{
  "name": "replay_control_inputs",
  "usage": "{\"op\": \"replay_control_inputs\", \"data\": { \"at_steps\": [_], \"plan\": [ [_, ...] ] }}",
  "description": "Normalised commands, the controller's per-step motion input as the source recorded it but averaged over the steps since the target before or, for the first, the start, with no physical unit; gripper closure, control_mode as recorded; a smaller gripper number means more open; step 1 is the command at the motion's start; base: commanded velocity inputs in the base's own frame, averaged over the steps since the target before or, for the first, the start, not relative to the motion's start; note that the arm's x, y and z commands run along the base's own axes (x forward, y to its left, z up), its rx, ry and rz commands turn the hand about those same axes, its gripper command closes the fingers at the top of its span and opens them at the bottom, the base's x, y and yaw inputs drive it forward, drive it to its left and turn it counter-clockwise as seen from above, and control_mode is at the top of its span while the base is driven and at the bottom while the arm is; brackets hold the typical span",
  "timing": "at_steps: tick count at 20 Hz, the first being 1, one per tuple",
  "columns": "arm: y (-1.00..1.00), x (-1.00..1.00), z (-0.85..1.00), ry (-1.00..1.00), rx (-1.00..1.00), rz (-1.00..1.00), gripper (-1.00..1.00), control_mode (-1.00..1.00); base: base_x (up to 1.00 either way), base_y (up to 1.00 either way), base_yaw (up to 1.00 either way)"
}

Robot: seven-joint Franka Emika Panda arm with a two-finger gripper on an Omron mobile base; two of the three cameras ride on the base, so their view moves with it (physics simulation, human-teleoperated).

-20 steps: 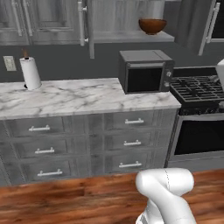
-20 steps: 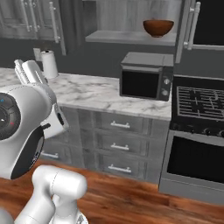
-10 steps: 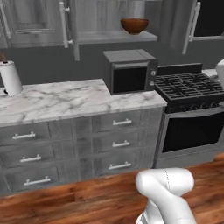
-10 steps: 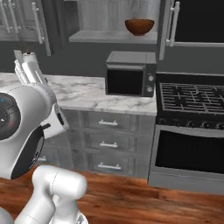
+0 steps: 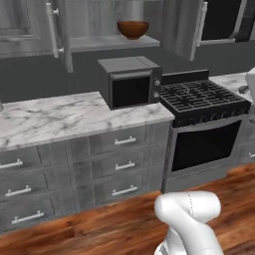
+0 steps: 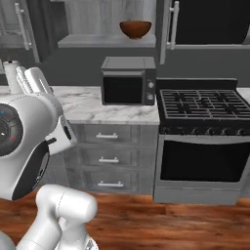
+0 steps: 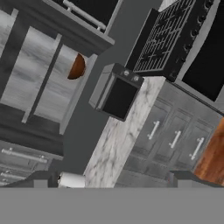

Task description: Move the bowls from the cabinet to the plates on the dining table.

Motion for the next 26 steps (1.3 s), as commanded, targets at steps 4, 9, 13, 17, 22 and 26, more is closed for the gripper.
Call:
{"op": "replay_control_inputs", "data": {
  "at_steps": [4, 9, 13, 17, 22, 26],
  "plan": [
    [0.0, 0.0, 0.0, 0.0, 0.0, 0.0, -1.0, 1.0, 0.0, 0.02, -0.25],
    [0.0, 0.0, 0.0, 0.0, 0.0, 0.0, -1.0, 1.0, 0.03, 0.09, -0.23],
    [0.0, 0.0, 0.0, 0.0, 0.0, 0.0, -1.0, 1.0, 0.27, 0.41, -0.08],
    [0.0, 0.0, 0.0, 0.0, 0.0, 0.0, -1.0, 1.0, 0.43, 0.51, 0.0],
    [0.0, 0.0, 0.0, 0.0, 0.0, 0.0, -1.0, 1.0, 0.57, 0.36, 0.0],
    [0.0, 0.0, 0.0, 0.0, 0.0, 0.0, -1.0, 1.0, 0.62, 0.24, 0.0]
  ]
}}
